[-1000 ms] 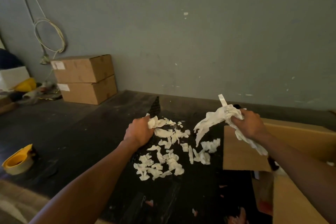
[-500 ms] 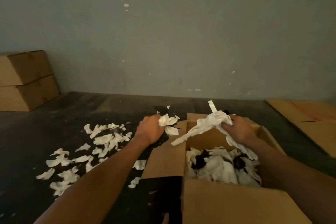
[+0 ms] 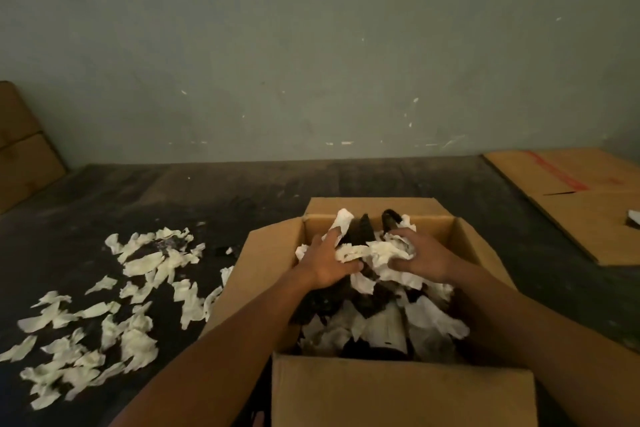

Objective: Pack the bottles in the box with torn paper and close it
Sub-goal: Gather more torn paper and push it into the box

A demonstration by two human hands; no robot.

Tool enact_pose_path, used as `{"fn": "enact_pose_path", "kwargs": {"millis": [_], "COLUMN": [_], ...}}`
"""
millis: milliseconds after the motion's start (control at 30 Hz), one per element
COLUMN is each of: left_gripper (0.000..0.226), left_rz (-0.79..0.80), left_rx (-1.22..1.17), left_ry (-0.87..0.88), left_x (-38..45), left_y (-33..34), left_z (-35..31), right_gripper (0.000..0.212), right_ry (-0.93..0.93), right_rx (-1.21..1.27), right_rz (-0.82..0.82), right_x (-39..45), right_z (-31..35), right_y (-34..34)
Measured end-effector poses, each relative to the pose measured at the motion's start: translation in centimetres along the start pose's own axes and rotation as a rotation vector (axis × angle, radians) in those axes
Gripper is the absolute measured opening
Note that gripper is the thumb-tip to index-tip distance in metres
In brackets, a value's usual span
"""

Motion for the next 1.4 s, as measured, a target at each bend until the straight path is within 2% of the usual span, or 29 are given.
{"fn": "enact_pose_path", "kwargs": {"millis": [100, 233, 367, 400, 500, 533, 633, 700, 800, 900, 1000, 1167, 1267, 1400], "left_gripper": [0.099, 0.102, 0.093, 0.092, 0.093, 0.094, 0.099, 0.101, 0.103, 0.103, 0.102, 0.09, 0.088, 0.097], "left_rz": [0.023, 0.116, 0.343, 0.393, 0.44, 0.445, 0.474, 0.484, 0.481, 0.456, 0.44, 0.476, 0.498, 0.511], "left_rx": [0.061, 0.186, 0.411, 0.434, 0.511, 0.548, 0.577, 0.567, 0.513, 0.449, 0.444, 0.482, 0.521, 0.555], "left_ry": [-0.014, -0.042, -0.042, -0.044, -0.059, -0.058, -0.051, -0.051, -0.051, -0.042, -0.053, -0.082, -0.067, -0.064], "left_x": [0.9, 1.7, 1.9, 1.7, 1.2, 1.2, 1.4, 1.4, 1.3, 1.5, 1.6, 2.5, 3.2, 2.9], "left_y": [1.1, 2.4, 4.4, 5.0, 6.8, 7.2, 8.0, 8.2, 8.0, 7.3, 7.7, 11.2, 11.9, 10.1], "left_z": [0.6, 1.2, 1.8, 2.1, 3.0, 3.2, 3.9, 4.2, 4.4, 4.5, 4.6, 4.4, 4.7, 4.1], "right_gripper": [0.066, 0.062, 0.061, 0.064, 0.073, 0.077, 0.083, 0.077, 0.08, 0.074, 0.082, 0.077, 0.076, 0.076], "right_ry": [-0.013, 0.111, 0.256, 0.275, 0.226, 0.168, 0.067, 0.145, 0.216, 0.184, 0.276, 0.433, 0.436, 0.424], "right_rx": [-0.092, -0.283, -0.63, -0.692, -0.697, -0.705, -0.862, -0.955, -0.855, -0.776, -0.696, -0.693, -0.657, -0.656], "right_rz": [-0.012, -0.011, 0.326, 0.337, 0.175, 0.172, 0.374, 0.475, 0.498, 0.421, 0.364, 0.483, 0.505, 0.486], "right_x": [0.3, -0.2, -1.6, -1.7, -1.2, -1.2, -1.9, -2.0, -1.3, -0.2, 0.6, -0.1, 0.2, 0.5], "right_z": [-1.4, -2.6, -2.3, -2.5, -2.6, -2.7, -4.1, -5.9, -6.7, -5.4, -5.5, -8.7, -9.8, -8.0], "right_y": [-0.2, -1.1, -0.6, -0.4, 0.6, 1.2, 3.6, 4.1, 3.6, 2.7, 2.9, 6.5, 7.6, 6.2]}}
Point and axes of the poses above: each hand's wrist, its own x-axis towards the middle knuckle, its own y-axis out of the palm, z = x × y, the point moved 3 cm from there along x, towards the middle knuckle, and after that the axes turned 4 degrees about x, right-handed, at the moved point
